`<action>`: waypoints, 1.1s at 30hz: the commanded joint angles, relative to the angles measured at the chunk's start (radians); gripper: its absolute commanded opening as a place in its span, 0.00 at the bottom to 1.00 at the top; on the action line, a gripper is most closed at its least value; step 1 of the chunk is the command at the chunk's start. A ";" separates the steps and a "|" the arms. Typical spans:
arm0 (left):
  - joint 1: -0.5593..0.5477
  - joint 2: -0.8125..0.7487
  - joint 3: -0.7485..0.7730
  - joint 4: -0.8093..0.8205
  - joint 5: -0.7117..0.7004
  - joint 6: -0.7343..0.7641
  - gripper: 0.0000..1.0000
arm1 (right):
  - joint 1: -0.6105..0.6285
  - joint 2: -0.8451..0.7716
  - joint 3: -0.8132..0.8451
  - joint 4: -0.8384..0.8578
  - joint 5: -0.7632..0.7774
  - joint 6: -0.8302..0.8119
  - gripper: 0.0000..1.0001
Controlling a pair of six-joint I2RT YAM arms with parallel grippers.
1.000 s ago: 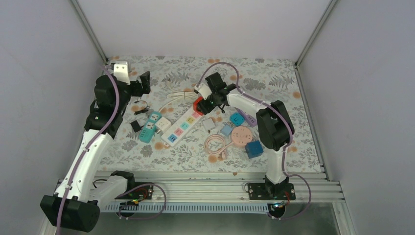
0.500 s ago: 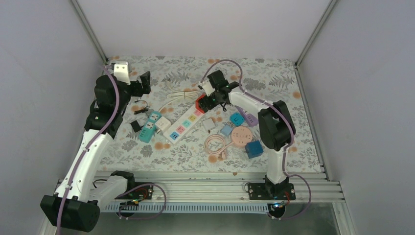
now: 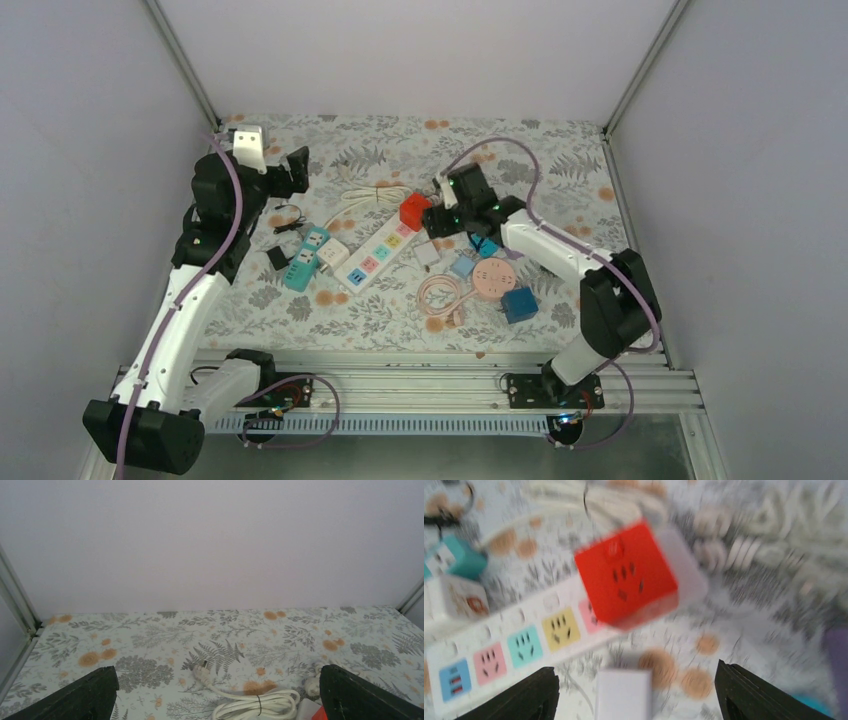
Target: Insert the plug
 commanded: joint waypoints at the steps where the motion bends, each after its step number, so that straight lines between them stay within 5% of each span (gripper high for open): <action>1: 0.007 -0.020 -0.015 0.015 0.048 0.008 1.00 | 0.057 0.018 -0.095 -0.003 0.037 0.081 0.79; 21: 0.011 -0.038 -0.037 0.044 0.083 0.019 1.00 | 0.151 0.254 -0.067 -0.002 0.107 0.069 0.61; 26: 0.010 -0.036 -0.040 0.049 0.092 0.019 1.00 | 0.152 0.249 -0.074 0.026 0.105 0.051 0.48; 33: 0.011 -0.046 -0.042 0.073 0.159 -0.010 1.00 | 0.148 0.119 -0.136 0.127 -0.036 -0.051 0.45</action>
